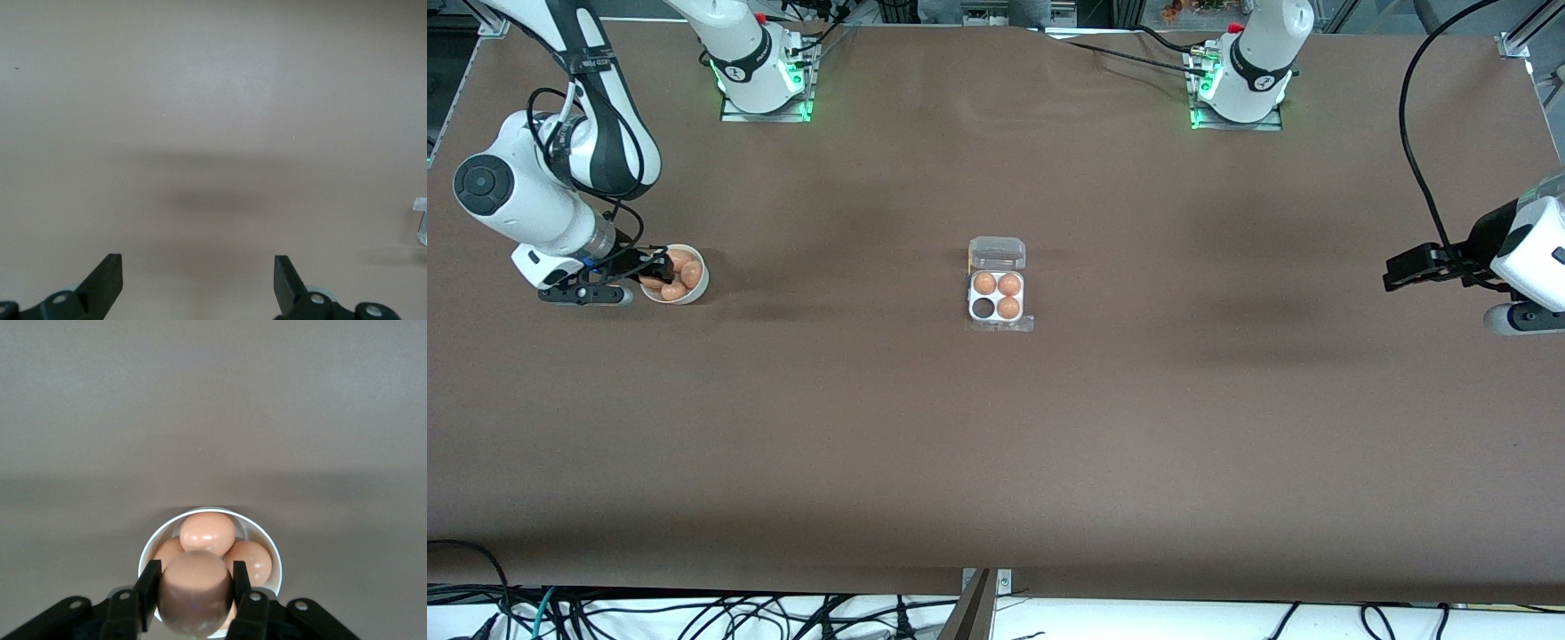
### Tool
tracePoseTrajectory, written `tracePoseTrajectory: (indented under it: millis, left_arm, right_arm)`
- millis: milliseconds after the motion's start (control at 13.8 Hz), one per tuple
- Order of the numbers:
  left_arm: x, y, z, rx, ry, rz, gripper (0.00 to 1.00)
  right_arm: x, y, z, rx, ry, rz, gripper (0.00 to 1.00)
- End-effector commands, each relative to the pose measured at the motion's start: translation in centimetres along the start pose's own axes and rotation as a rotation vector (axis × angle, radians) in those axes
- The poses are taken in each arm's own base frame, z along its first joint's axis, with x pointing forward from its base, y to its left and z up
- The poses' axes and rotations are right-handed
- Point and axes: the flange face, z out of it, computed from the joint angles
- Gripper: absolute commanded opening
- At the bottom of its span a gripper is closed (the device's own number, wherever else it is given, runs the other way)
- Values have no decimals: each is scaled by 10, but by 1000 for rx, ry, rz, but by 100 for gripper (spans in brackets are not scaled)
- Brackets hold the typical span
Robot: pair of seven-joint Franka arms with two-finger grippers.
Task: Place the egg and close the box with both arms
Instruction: 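Carry the egg with the right gripper over the clear egg box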
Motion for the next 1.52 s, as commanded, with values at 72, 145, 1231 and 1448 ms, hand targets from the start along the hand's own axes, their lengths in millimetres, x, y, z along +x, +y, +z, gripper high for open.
tracePoseTrajectory:
  millis: [72, 145, 1231, 1448]
  left_arm:
    - [-1, 0, -7, -15, 3, 1, 100]
    - [-1, -1, -8, -15, 4, 1, 100]
    - [-1, 6, -7, -17, 3, 9, 100]
    - [-1, 5, -6, -17, 1, 9, 100]
  right_arm:
    - [14, -31, -16, 0, 24, -23, 13]
    - [16, -46, -18, -2, 29, -21, 13]
    - [18, -401, -63, 70, 43, 179, 13]
    - [8, -478, -59, 76, 74, 232, 13]
